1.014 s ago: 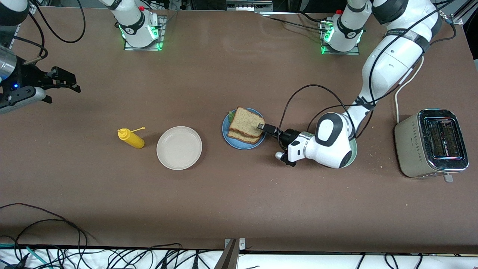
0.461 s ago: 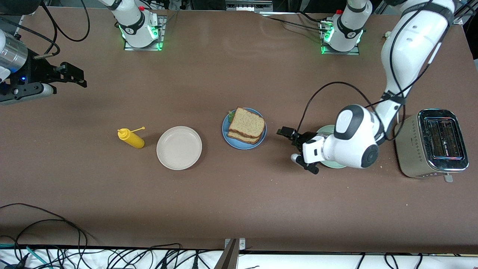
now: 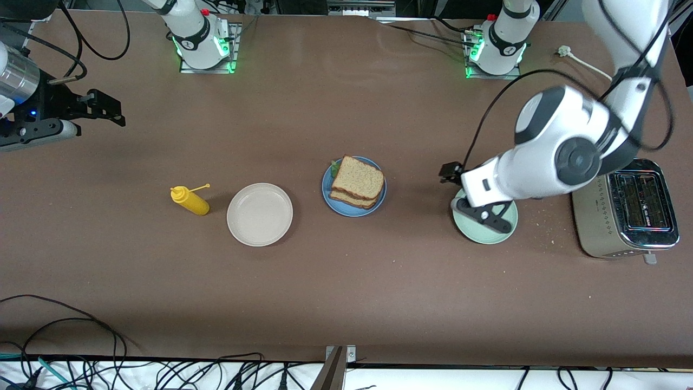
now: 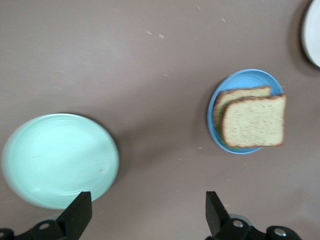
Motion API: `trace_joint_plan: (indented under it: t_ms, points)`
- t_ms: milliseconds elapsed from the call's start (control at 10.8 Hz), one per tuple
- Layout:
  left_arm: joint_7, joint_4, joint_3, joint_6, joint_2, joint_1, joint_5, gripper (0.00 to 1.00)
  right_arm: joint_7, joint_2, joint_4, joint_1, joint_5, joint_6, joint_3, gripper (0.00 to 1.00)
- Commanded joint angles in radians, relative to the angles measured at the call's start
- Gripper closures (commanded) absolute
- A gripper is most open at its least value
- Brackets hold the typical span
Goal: Make sandwich in blue plate with both arms
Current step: 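Open the left gripper and raise it back toward the toaster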
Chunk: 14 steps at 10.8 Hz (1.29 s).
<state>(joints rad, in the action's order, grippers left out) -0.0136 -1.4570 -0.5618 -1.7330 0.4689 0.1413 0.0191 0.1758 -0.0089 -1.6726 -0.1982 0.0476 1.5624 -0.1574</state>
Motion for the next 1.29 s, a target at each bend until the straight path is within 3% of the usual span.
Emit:
trace_joint_plan:
  t_ms: [0, 92, 461, 645, 1199]
  points:
    - [0.004, -0.046, 0.265, 0.023, -0.211, -0.168, 0.045, 0.0, 0.017, -0.011, 0.001, -0.006, -0.02, -0.012, -0.001, 0.0]
    - [0.004, -0.051, 0.351, 0.024, -0.266, -0.213, 0.041, 0.0, 0.03, -0.011, 0.001, -0.006, -0.02, -0.01, -0.002, 0.0]
    - [0.014, -0.213, 0.393, 0.093, -0.47, -0.213, 0.035, 0.0, 0.064, -0.009, 0.001, -0.006, -0.017, -0.01, -0.005, 0.0]
    - [0.003, -0.253, 0.486, 0.093, -0.495, -0.223, -0.077, 0.0, 0.065, -0.009, 0.001, -0.006, -0.017, -0.01, -0.004, 0.0]
    - [0.012, -0.244, 0.451, 0.102, -0.49, -0.213, -0.03, 0.0, 0.085, -0.009, 0.01, -0.006, -0.021, -0.007, -0.007, 0.0]
